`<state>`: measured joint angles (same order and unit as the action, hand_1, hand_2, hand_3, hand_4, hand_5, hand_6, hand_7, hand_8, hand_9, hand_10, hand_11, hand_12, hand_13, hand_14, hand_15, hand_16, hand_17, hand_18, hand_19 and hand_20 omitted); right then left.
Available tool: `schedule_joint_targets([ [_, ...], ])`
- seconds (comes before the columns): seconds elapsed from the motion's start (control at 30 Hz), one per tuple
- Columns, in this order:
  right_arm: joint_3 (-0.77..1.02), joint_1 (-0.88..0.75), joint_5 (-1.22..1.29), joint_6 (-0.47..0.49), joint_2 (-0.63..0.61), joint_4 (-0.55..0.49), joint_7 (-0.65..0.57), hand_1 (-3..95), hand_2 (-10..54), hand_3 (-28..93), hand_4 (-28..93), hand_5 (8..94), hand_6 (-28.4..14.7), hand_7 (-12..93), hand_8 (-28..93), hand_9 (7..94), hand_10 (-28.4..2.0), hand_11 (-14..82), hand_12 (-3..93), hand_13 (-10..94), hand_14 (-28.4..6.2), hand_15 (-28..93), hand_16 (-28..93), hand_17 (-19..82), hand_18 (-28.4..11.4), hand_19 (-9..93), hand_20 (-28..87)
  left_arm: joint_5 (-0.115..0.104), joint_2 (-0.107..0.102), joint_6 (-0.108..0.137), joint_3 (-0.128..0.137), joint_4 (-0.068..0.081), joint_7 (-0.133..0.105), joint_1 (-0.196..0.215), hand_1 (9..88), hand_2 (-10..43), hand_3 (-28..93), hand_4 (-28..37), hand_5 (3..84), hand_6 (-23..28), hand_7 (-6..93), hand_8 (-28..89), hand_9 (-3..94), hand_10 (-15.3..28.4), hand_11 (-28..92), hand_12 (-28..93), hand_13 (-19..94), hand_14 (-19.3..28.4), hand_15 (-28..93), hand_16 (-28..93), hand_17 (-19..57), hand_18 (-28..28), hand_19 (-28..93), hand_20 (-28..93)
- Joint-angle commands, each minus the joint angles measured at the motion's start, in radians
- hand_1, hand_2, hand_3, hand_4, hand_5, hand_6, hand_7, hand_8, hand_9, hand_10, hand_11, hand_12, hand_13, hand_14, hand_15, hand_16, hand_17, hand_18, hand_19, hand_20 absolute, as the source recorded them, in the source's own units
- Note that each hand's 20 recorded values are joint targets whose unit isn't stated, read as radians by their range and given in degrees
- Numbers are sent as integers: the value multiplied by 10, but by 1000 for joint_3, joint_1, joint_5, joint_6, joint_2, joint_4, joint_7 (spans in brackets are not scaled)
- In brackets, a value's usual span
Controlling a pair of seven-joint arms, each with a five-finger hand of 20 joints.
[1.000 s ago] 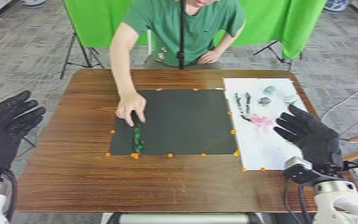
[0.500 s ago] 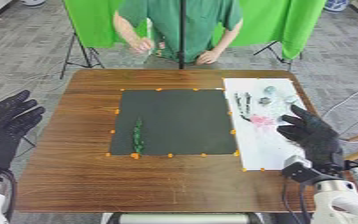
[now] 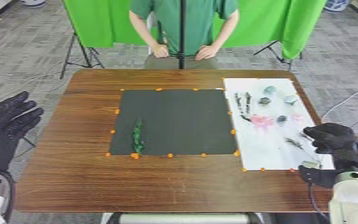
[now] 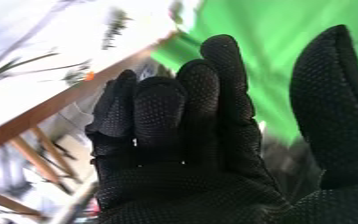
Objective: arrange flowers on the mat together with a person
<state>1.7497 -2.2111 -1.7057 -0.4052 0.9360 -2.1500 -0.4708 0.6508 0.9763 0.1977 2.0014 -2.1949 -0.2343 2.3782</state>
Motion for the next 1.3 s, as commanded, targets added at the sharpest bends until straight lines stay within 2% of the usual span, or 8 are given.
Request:
schedule_joint_targets([
  [0.03,2,-30,-725,159,-37,2,-268,309,-95,728,-283,492,-14,523,-198,503,-132,665,485,495,-141,876,319,234,-189,788,465,1,7,-4,4,-2,0,20,303,-4,686,-150,377,37,253,-96,331,134,272,202,288,150,380,23,-48,214,448,171],
  [0.1,3,-32,-726,166,-35,4,-287,300,-95,726,-283,480,-19,524,-197,489,-135,671,492,483,-144,879,315,225,-192,783,468,0,7,-3,4,-3,-1,22,303,-4,687,-150,377,36,252,-96,331,134,272,202,287,151,381,23,-48,214,448,171],
  [0.3,-2,-35,-753,61,-34,15,-299,263,-95,740,-283,444,-34,563,-203,448,-142,689,515,449,-150,891,298,209,-190,770,477,1,7,-5,7,-3,-3,24,302,-5,687,-150,376,36,253,-96,332,133,272,202,287,151,381,23,-48,214,448,171],
  [0.4,-14,-21,-753,99,-42,32,-308,255,-95,753,-283,437,-38,612,-215,446,-141,692,514,447,-150,893,294,208,-189,765,477,1,5,-5,4,-2,-1,22,302,-4,687,-151,376,36,254,-96,331,134,271,201,288,150,380,23,-48,214,448,171],
  [0.57,-49,21,-748,141,-40,107,-322,262,-95,761,-283,441,-38,623,-230,444,-140,693,503,447,-147,889,288,206,-189,756,472,0,5,-5,2,-2,-2,21,302,-4,687,-151,376,36,254,-97,332,135,272,201,288,151,380,23,-48,213,448,171],
  [0.83,-83,49,-741,147,-40,154,-337,267,-95,761,-283,448,-37,644,-238,450,-138,699,496,452,-148,890,284,208,-190,757,471,-5,-3,3,-1,-2,-6,23,302,-4,687,-150,377,37,253,-96,332,134,271,202,287,151,380,23,-48,213,447,171],
  [1.3,-123,82,-687,162,-31,200,-313,250,-95,759,-283,442,-37,643,-241,444,-141,699,497,451,-149,889,285,209,-189,759,468,-3,3,0,-3,0,-5,20,301,-5,689,-152,377,37,251,-96,332,134,271,202,288,151,381,23,-48,213,447,172],
])
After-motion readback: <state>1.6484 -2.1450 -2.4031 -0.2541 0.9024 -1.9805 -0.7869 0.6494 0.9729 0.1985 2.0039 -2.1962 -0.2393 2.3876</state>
